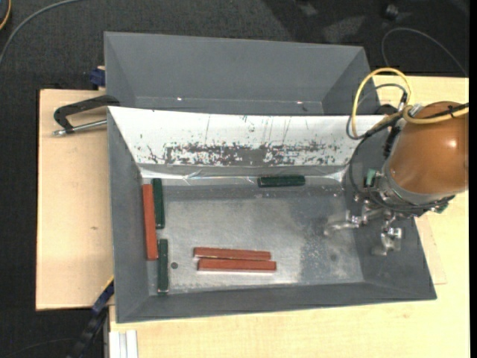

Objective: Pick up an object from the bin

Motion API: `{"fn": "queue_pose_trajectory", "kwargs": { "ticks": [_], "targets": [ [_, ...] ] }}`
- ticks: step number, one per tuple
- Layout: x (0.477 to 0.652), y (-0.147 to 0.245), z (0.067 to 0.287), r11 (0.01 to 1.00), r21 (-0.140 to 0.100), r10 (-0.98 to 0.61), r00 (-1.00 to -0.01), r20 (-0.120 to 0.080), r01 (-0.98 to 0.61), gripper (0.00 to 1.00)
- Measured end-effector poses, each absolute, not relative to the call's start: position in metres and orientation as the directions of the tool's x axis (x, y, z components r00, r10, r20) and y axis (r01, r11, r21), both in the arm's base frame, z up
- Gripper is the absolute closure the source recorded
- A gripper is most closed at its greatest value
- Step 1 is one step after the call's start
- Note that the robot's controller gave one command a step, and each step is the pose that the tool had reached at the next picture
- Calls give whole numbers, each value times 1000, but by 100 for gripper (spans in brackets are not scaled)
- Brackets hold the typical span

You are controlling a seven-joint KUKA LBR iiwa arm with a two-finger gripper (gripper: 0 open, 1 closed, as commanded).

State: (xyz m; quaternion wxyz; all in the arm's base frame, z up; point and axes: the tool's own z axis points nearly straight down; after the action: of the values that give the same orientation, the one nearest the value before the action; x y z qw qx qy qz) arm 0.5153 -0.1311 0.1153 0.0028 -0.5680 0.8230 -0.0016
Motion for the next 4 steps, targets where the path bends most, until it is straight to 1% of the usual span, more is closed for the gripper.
{"fn": "queue_pose_trajectory", "kwargs": {
  "ticks": [1,2,3,4],
  "targets": [
    [539,-102,90,-12,-4,-1000,12,-3,-1000,0],
    [514,-20,103,-333,0,-943,333,-3,-943,0],
    [552,-4,122,-499,-8,-867,499,-1,-867,0],
    [517,64,172,-786,-7,-618,786,0,-618,0]
  ]
}}
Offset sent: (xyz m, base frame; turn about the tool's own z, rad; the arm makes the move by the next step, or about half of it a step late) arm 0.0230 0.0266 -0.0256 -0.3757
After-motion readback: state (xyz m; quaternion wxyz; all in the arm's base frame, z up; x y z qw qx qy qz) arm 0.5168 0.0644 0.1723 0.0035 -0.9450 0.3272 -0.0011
